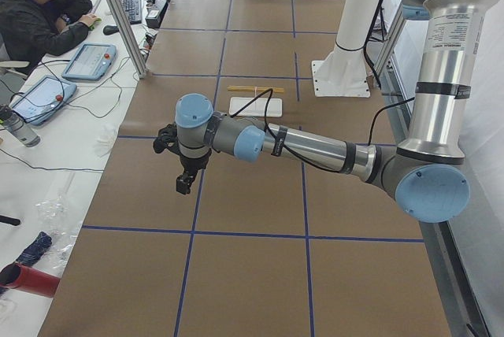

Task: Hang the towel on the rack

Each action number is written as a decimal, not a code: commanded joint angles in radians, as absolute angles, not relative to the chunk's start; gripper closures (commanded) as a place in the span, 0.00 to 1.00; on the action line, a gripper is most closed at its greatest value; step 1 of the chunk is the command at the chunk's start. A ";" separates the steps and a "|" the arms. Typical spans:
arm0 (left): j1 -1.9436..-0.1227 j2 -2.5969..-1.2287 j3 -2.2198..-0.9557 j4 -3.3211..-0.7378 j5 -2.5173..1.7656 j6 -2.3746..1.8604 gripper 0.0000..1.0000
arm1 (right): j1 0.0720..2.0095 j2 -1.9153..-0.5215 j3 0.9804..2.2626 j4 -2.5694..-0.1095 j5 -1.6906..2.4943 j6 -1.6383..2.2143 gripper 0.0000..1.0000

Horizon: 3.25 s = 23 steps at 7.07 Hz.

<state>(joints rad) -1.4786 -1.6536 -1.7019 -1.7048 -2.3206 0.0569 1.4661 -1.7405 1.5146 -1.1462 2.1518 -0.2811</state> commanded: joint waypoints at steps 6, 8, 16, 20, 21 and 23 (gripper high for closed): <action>-1.479 -1.655 -1.701 -1.729 -2.322 0.046 0.00 | 1.384 -1.746 1.465 -1.141 1.988 -0.419 1.00; -1.479 -1.655 -1.712 -1.730 -2.324 0.048 0.00 | 1.385 -1.697 1.527 -1.178 2.017 -0.413 1.00; -1.285 -1.814 -1.721 -1.950 -2.315 -0.416 0.00 | 1.116 -1.237 1.857 -1.520 2.200 0.381 1.00; -1.061 -2.012 -1.759 -1.983 -2.313 -1.202 0.00 | 0.863 -1.132 1.971 -1.519 2.082 0.552 1.00; -0.992 -2.043 -1.750 -2.076 -2.312 -1.444 0.00 | 0.786 -1.091 1.974 -1.487 2.013 0.680 1.00; -0.819 -2.118 -1.735 -2.152 -2.114 -1.749 0.00 | 0.735 -1.062 1.980 -1.364 1.973 0.828 1.00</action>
